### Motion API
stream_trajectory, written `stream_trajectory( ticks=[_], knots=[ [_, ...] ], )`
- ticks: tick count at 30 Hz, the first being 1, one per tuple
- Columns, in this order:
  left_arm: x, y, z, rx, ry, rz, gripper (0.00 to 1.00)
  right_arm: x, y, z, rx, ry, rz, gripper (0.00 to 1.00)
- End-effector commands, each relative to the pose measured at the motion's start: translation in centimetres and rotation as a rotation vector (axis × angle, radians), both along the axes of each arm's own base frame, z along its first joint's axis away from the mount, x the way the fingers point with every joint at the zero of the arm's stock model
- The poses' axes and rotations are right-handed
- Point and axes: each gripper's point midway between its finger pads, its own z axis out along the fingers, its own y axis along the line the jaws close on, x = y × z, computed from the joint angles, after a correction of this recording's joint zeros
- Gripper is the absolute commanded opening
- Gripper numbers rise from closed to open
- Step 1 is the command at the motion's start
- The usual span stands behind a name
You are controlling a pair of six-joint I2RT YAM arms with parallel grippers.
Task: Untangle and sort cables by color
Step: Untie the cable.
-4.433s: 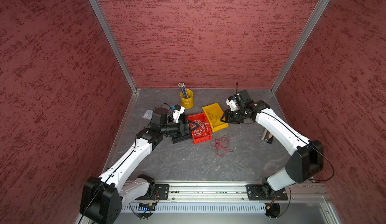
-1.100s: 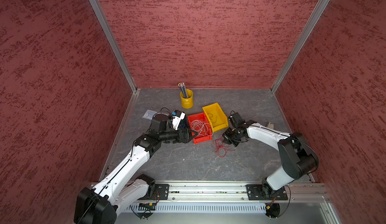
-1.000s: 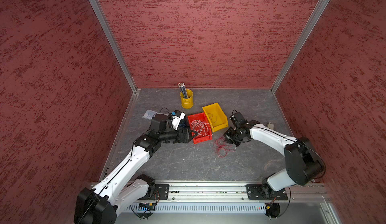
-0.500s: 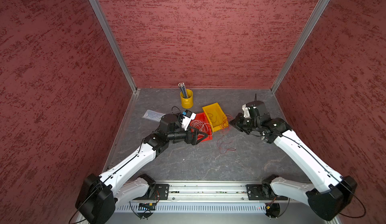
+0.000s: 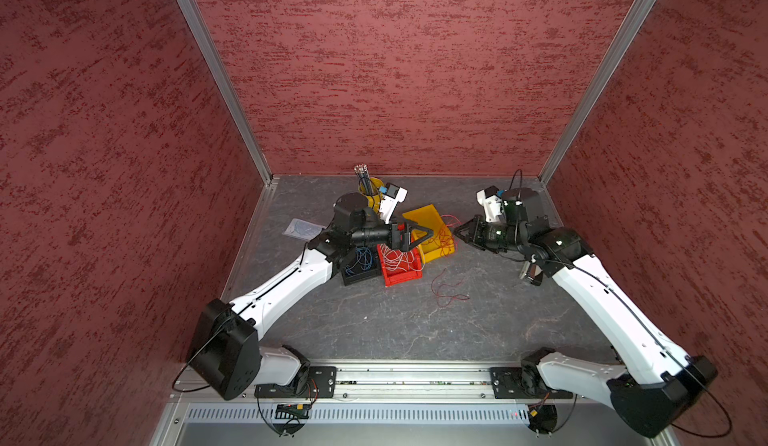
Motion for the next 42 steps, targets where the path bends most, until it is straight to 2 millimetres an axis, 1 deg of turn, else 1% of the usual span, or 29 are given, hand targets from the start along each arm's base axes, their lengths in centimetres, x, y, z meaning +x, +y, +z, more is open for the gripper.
stream_trajectory(
  ticks=[1, 4, 7, 10, 13, 15, 17, 22, 23, 24, 25, 26, 28, 30, 32, 34, 35, 38, 40, 42],
  knots=[
    [0.0, -1.5, 2.3, -0.052, -0.004, -0.11, 0.97, -0.3, 0.3, 2.4, 0.004, -0.082, 0.067, 0.0],
    [0.1, -2.6, 2.0, -0.01, -0.008, -0.153, 0.89, -0.5, 0.6, 2.5, 0.015, -0.078, 0.085, 0.0],
    [0.1, -2.9, 1.7, 0.022, -0.025, -0.164, 0.84, -0.7, 0.7, 2.3, 0.017, -0.075, 0.097, 0.0],
    [0.2, -3.1, 1.3, 0.042, -0.021, -0.171, 0.84, -0.8, 0.9, 2.5, 0.025, -0.079, 0.112, 0.0],
    [0.4, -3.3, 0.9, 0.049, -0.008, -0.176, 0.85, -0.8, 0.9, 2.3, 0.021, -0.078, 0.112, 0.0],
    [0.4, -3.4, 0.8, 0.048, -0.002, -0.181, 0.84, -0.8, 1.0, 2.2, 0.026, -0.074, 0.117, 0.0],
    [0.3, -3.6, 0.7, 0.045, 0.004, -0.197, 0.8, -0.8, 1.0, 2.2, 0.029, -0.074, 0.119, 0.0],
    [0.4, -4.0, 0.4, 0.042, 0.03, -0.232, 0.58, -0.8, 1.1, 2.1, 0.031, -0.072, 0.123, 0.0],
    [0.5, -4.1, 0.4, 0.042, 0.036, -0.234, 0.52, -0.8, 1.1, 2.0, 0.029, -0.071, 0.123, 0.0],
    [0.6, -4.2, 0.4, 0.041, 0.041, -0.236, 0.42, -0.8, 1.1, 2.0, 0.029, -0.07, 0.123, 0.0],
    [0.7, -4.3, 0.3, 0.041, 0.049, -0.234, 0.35, -0.8, 1.0, 1.9, 0.025, -0.068, 0.121, 0.0],
    [0.9, -4.3, 0.3, 0.04, 0.058, -0.232, 0.29, -0.8, 1.0, 1.8, 0.02, -0.07, 0.119, 0.0],
    [1.1, -4.5, 0.1, 0.041, 0.069, -0.232, 0.23, -0.8, 0.9, 1.6, 0.014, -0.07, 0.116, 0.0],
    [1.2, -4.7, 0.1, 0.039, 0.07, -0.233, 0.13, -0.8, 0.7, 1.1, -0.002, -0.065, 0.114, 0.0],
    [1.2, -5.1, -0.1, 0.052, 0.075, -0.243, 0.0, -0.7, 0.2, 0.0, -0.031, -0.051, 0.104, 0.0],
    [1.2, -5.5, -0.3, 0.079, 0.06, -0.245, 0.0, -0.5, -0.9, -1.5, -0.066, -0.019, 0.068, 0.0],
    [1.4, -5.6, -0.5, 0.092, 0.054, -0.231, 0.0, -0.5, -1.4, -2.2, -0.074, -0.002, 0.054, 0.07],
    [1.7, -6.1, -0.1, 0.093, 0.028, -0.212, 0.0, -0.7, -2.5, -4.1, -0.09, 0.037, 0.016, 0.23],
    [1.6, -6.8, 0.0, 0.105, 0.018, -0.22, 0.0, -1.0, -3.5, -5.5, -0.116, 0.069, -0.011, 0.32],
    [1.3, -7.6, -0.1, 0.122, 0.01, -0.24, 0.0, -1.5, -4.5, -6.8, -0.138, 0.094, -0.039, 0.35]
  ],
)
